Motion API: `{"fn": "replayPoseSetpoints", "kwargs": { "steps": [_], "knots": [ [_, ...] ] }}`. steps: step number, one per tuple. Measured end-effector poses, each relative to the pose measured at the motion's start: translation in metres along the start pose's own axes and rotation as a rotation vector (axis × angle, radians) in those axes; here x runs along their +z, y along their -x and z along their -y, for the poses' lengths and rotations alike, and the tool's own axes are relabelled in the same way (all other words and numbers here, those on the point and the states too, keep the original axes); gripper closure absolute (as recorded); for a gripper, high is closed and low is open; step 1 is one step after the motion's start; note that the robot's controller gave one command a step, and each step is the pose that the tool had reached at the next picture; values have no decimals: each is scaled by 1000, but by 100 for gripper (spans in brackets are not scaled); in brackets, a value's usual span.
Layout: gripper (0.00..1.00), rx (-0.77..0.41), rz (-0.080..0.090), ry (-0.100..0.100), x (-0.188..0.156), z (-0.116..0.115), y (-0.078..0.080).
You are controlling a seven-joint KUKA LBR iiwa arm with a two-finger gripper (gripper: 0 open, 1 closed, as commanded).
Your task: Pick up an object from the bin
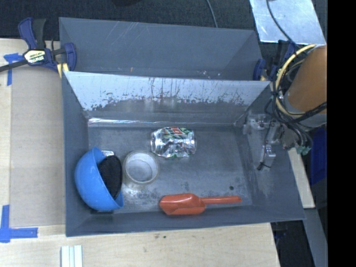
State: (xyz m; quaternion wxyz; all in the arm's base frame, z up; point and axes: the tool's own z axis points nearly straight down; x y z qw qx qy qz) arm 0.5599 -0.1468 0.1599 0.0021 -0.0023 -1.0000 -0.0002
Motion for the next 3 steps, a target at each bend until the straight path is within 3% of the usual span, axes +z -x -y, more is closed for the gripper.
{"fn": "replayPoseSetpoints", "kwargs": {
  "steps": [1, 2, 3],
  "knots": [
    [0, -4, 8, -1, -5, -1, 2],
    [0, -110, 4, 3, 91, -116, -24],
    [0, -146, 22, -9, 31, -108, -33]
  ]
}}
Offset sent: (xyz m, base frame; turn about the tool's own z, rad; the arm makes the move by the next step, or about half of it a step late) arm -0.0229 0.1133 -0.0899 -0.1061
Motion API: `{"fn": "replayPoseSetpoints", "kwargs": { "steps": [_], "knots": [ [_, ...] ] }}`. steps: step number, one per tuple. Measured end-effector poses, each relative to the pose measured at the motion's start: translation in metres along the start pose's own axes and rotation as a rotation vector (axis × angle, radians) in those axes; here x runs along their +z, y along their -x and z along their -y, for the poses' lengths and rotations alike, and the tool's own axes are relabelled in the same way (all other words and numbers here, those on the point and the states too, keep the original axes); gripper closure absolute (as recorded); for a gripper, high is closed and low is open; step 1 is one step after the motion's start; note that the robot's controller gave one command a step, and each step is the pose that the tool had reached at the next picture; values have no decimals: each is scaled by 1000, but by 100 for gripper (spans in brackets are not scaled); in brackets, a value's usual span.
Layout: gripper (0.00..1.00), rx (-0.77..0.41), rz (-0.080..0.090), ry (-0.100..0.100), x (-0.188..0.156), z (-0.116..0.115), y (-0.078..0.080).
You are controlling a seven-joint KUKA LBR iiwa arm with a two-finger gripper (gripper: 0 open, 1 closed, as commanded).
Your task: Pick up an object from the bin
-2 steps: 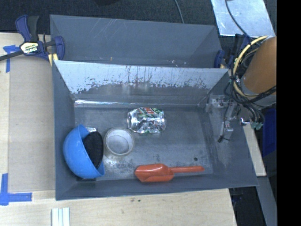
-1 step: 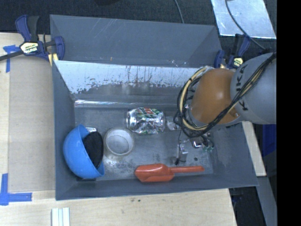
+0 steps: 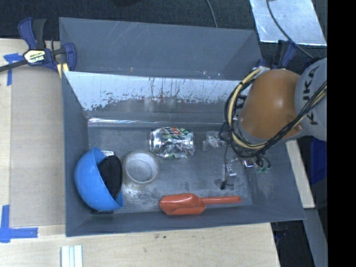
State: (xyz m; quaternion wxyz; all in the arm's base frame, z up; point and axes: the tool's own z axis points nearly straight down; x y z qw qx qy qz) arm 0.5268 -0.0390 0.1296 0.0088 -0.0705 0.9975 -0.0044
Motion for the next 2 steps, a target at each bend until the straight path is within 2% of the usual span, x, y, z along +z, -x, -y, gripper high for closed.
{"fn": "replayPoseSetpoints", "kwargs": {
  "steps": [1, 2],
  "knots": [
    [0, -102, -19, 9, 30, 16, -44],
    [0, -54, 4, 3, 58, -83, -28]
  ]
}}
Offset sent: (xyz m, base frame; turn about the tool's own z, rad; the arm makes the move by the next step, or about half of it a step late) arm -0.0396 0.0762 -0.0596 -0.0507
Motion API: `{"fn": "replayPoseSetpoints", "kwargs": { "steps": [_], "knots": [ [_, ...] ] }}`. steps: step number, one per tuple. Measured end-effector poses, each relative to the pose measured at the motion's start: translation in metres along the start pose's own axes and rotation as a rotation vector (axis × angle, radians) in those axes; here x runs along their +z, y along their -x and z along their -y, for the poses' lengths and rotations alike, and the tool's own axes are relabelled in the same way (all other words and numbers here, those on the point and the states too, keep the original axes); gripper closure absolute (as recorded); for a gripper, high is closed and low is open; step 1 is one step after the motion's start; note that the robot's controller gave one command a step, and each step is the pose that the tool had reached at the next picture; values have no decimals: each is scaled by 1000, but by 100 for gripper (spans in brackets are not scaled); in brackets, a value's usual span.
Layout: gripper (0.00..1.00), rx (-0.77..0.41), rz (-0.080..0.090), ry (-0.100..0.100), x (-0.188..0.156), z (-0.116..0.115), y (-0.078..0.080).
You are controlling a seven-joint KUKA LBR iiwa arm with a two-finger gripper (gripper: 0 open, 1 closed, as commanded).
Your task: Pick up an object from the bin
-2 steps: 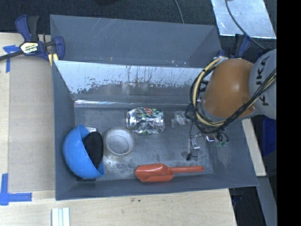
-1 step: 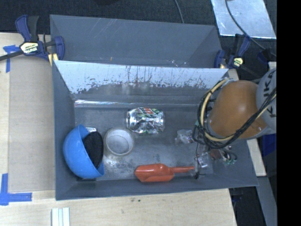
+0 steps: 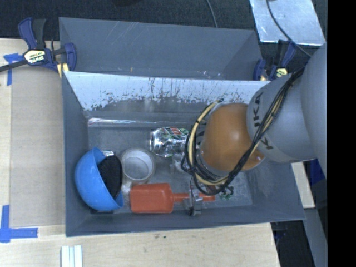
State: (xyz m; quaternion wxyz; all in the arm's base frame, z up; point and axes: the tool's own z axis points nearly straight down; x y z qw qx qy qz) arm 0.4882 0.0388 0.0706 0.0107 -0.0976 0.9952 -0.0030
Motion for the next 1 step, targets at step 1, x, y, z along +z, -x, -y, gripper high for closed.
{"fn": "replayPoseSetpoints", "kwargs": {
  "steps": [1],
  "knots": [
    [100, -58, -9, 0, 0, 30, 1]
  ]
}}
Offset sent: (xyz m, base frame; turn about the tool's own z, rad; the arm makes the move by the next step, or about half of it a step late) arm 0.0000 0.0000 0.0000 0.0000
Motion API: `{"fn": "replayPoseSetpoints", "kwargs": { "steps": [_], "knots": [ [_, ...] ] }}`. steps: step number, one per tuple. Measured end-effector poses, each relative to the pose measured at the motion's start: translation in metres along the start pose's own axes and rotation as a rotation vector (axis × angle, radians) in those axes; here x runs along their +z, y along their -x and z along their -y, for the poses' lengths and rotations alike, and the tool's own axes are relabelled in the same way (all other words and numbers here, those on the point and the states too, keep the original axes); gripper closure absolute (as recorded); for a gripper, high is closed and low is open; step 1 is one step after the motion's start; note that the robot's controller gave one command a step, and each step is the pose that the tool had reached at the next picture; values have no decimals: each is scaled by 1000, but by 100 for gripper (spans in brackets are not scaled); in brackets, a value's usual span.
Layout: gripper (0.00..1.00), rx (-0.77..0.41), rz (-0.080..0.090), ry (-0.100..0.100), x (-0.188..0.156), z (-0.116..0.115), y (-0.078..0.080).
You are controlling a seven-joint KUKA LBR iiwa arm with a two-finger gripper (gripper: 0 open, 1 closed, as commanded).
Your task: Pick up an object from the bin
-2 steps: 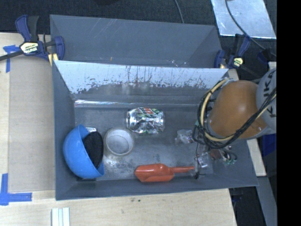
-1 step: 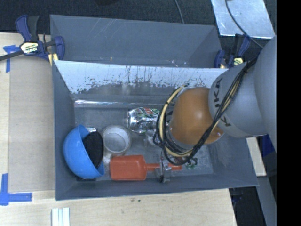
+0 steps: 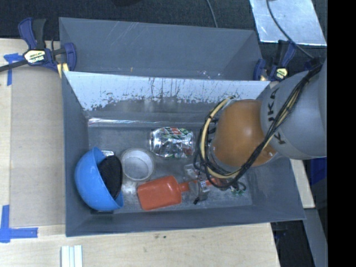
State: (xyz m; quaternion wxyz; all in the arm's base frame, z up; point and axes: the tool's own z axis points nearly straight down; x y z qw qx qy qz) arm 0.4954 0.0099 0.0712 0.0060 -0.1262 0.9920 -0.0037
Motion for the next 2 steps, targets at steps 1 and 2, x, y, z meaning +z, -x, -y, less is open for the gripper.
{"fn": "replayPoseSetpoints", "kwargs": {
  "steps": [1, 2],
  "knots": [
    [100, 0, 0, 0, 0, 0, 0],
    [100, 0, -10, 3, -40, 0, -2]
  ]
}}
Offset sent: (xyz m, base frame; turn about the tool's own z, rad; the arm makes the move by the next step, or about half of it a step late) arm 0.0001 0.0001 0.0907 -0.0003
